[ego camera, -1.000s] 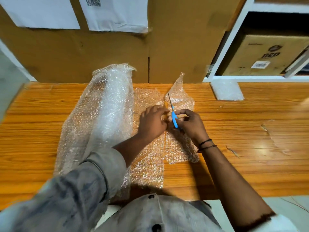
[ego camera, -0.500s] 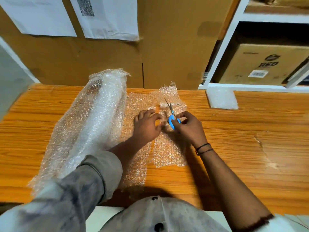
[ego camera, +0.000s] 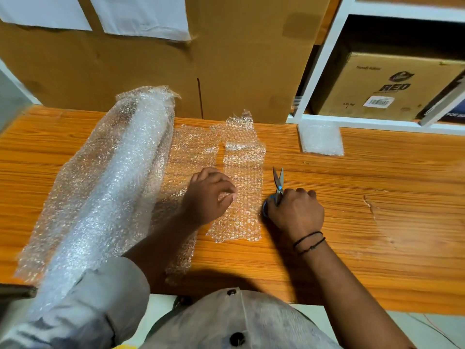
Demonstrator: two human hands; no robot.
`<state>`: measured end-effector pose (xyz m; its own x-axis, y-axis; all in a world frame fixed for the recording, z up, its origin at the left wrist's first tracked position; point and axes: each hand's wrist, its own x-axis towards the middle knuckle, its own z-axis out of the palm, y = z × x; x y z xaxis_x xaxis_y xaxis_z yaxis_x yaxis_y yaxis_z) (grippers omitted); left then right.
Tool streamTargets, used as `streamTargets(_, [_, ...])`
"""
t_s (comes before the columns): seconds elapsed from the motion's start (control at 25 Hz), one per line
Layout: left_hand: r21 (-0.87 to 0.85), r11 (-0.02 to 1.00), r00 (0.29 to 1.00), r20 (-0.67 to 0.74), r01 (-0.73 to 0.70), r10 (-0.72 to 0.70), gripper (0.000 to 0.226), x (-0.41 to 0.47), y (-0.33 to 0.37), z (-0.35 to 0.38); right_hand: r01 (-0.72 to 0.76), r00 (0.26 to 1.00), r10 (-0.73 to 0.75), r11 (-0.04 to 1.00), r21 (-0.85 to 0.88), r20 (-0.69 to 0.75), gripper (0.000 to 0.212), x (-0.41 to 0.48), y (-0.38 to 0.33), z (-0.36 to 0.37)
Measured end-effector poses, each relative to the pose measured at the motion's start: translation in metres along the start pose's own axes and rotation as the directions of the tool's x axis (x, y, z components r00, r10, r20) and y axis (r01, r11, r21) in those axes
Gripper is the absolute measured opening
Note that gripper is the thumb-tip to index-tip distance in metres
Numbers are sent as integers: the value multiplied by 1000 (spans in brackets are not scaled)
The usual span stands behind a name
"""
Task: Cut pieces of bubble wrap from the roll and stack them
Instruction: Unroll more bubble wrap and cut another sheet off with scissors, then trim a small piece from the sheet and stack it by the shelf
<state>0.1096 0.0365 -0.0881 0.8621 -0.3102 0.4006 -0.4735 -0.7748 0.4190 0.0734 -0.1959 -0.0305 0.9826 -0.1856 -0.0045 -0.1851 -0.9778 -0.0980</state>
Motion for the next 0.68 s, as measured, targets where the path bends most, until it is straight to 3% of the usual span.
streamTargets(0.12, [-48, 998, 997, 73, -32, 35, 22, -9, 2, -7, 75, 997, -75, 997, 0, 17, 37, -8, 4, -2])
streamTargets(0.2, [-48, 998, 993, 111, -44, 49, 22, -13, 2, -11, 220, 974, -216, 974, 61, -67, 27, -12, 12, 1])
streamTargets(0.28, [-24, 999, 990, 131, -42, 44, 22, -17, 4, -13, 414, 901, -393, 905, 94, -184, 20, -16, 18, 7])
streamTargets(0.4, [10, 1000, 993, 114, -18, 17, 20, -23, 8, -11, 652, 757, -637, 750, 109, -145, 28, -28, 18, 18])
streamTargets(0.48, [21, 1000, 995, 99, 15, -17, 20, -25, 12, -10, 675, 737, -673, 730, 108, -61, 34, -31, 18, 28])
streamTargets(0.68, [25, 996, 993, 72, 90, -91, 14, -34, 15, -3, 553, 832, -548, 813, 180, -81, 40, -26, 41, 37])
